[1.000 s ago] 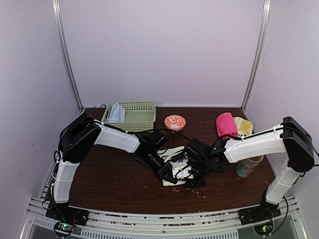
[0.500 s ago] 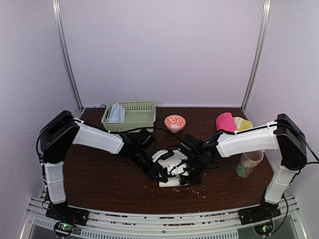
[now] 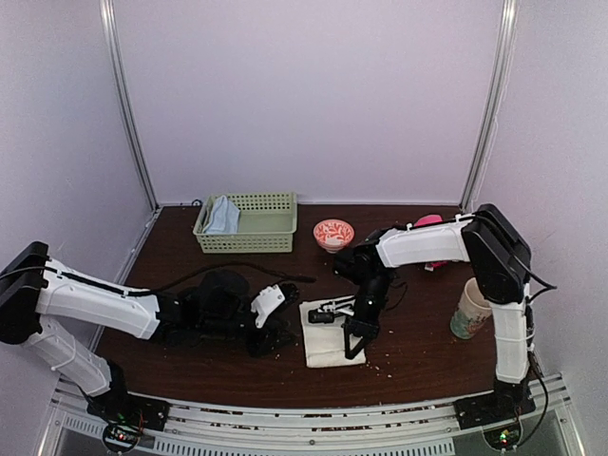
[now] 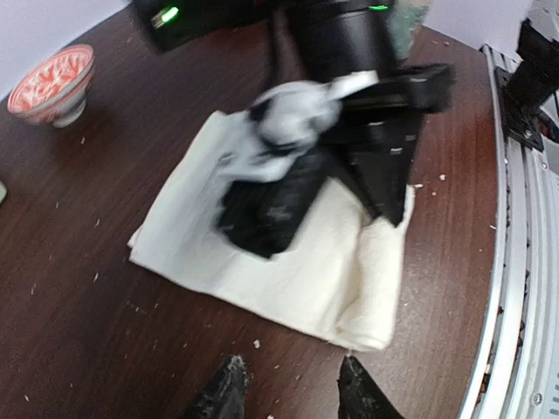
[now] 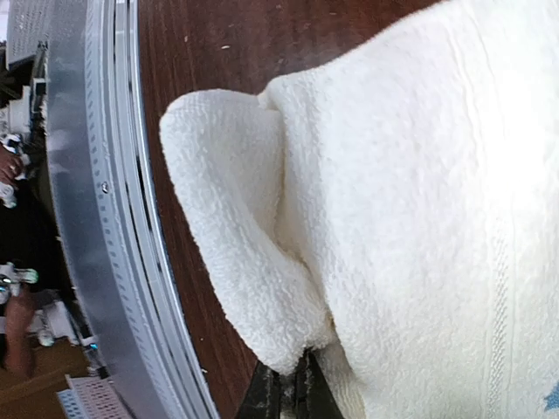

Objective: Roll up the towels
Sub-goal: Roll the towel at the center of the board.

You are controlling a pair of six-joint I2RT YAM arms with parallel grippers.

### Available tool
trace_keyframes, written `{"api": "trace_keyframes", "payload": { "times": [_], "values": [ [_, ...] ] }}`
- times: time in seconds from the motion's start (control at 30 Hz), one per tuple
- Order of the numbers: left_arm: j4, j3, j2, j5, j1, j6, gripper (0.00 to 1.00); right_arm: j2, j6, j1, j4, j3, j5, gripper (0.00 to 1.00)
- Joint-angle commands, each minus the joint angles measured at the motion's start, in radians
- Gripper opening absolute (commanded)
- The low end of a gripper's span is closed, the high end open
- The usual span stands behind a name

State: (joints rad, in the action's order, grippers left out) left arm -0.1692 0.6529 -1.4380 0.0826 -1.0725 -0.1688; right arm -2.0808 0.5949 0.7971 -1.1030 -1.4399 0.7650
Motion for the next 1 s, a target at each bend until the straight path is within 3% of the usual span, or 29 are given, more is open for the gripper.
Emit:
{"api": "trace_keyframes", "payload": {
  "times": [0.0,0.33,0.67,0.87,0.97],
  "values": [
    [-0.058,0.071,-0.044,-0.156,-0.104,0.183,0.38,-0.140,0.014,-0.071,-0.187,-0.115,0.116,0.00],
    [0.092,0.336,-0.351,-0.236,-0.230,0.423,0.40,-0.261,0.020,-0.128,-0.253,-0.211,0.150,0.00],
    [0.090,0.376,-0.524,-0.388,-0.231,0.505,0.38,-0.257,0.025,-0.128,-0.254,-0.206,0.157,0.00],
    [0.090,0.373,-0.514,-0.333,-0.231,0.501,0.18,-0.233,0.025,-0.129,-0.255,-0.217,0.175,0.00],
    [0.172,0.395,-0.500,-0.252,-0.231,0.463,0.09,-0.172,0.032,-0.141,-0.256,-0.227,0.172,0.07]
  ]
}}
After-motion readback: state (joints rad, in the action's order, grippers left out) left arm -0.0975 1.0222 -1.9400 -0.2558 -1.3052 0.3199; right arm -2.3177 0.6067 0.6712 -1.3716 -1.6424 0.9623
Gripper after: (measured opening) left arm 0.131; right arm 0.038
